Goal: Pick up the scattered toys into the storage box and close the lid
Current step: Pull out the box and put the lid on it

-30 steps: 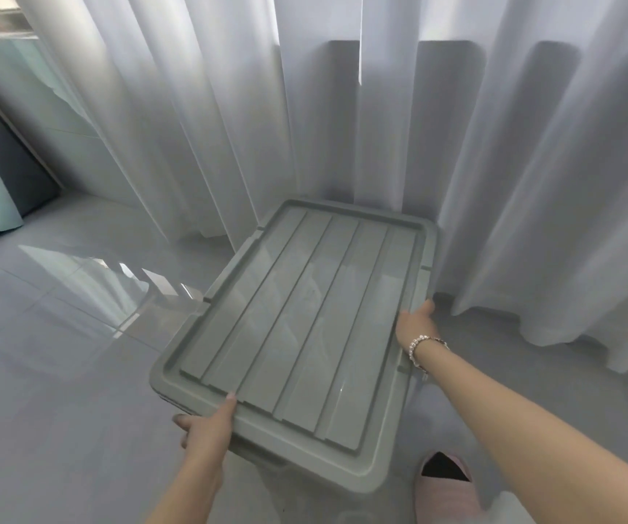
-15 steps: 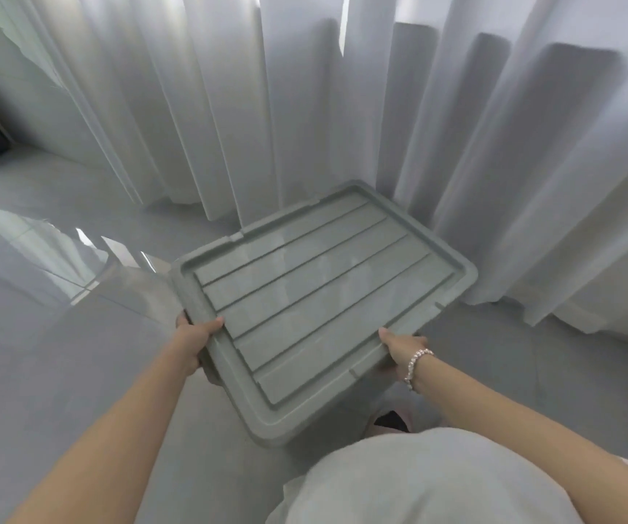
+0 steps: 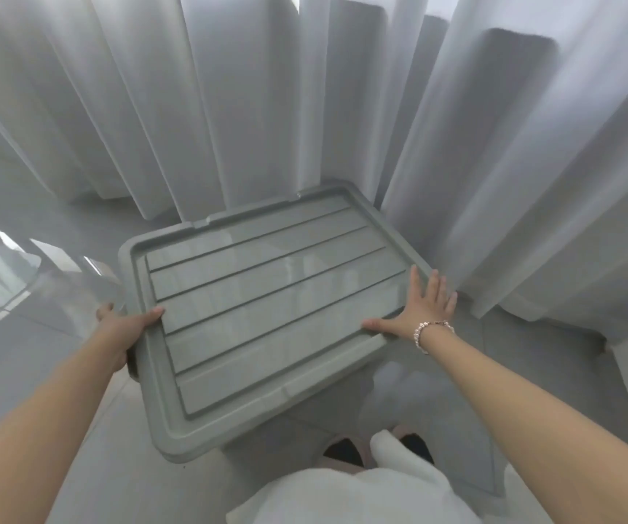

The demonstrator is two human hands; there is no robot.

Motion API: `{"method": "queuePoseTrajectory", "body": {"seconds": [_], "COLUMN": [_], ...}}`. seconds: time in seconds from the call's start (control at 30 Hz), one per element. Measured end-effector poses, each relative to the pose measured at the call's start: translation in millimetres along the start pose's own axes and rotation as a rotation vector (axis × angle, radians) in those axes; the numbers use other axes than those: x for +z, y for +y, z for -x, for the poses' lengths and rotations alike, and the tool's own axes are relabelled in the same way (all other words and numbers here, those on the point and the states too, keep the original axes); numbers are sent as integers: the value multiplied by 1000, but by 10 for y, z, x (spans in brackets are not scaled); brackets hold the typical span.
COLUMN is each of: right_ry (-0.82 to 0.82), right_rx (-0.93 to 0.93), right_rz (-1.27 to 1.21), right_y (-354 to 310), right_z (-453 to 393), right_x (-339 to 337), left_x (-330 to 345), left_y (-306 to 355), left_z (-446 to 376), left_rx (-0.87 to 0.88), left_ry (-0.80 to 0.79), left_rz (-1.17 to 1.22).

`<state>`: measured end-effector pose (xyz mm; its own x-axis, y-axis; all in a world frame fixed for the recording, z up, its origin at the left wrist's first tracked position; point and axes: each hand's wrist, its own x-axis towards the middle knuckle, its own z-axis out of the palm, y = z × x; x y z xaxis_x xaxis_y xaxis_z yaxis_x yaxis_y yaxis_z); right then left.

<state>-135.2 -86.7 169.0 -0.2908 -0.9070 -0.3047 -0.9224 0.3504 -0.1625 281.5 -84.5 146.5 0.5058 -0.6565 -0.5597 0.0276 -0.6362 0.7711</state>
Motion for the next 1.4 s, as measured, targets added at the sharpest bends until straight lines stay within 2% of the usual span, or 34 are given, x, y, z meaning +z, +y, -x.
{"method": "queuePoseTrajectory", "body": {"seconds": [0.07,0.13,0.27,0.4,0.53,0.63,0.8,0.93,1.1,1.2,1.3,1.4], "right_ry": [-130,-177,-115,-65,-122,-176,-196,-118,-137,-30,10,80], "right_rx": [-40,-84,-12,21,185,309,366,369,390,433,467,422], "right_rz": [94,129,-135,-172,-169,-44,97,171,189,218,137,116], "right_y": [15,-3,51,226,464,530,582,591,802,1007,1209,1394], "right_z": [-163,-331,-670,-725,-558,-415,-36,170,-11,-132,-188,-205], "right_x": [-90,-204,-360,-227,-202,-247,-315,-250,-371,-360,-340,-280], "left_x": [32,94,181,216,316,407,605,1007,1588,1863,2051,2181], "left_y": [-76,-114,-152,-99,-15,67,145,287,393,521,648,698], "left_z": [-9,-57,-91,-105,15,126,7,95,115,108,34,-36], "left_rx": [-61,-46,3,59,117,175,234,271,345,378,354,389], "left_ry": [48,79,107,81,48,2,-87,-168,-286,-347,-423,-446], "left_rz": [-6,39,128,126,43,-82,-252,-278,-302,-330,-374,-441]}}
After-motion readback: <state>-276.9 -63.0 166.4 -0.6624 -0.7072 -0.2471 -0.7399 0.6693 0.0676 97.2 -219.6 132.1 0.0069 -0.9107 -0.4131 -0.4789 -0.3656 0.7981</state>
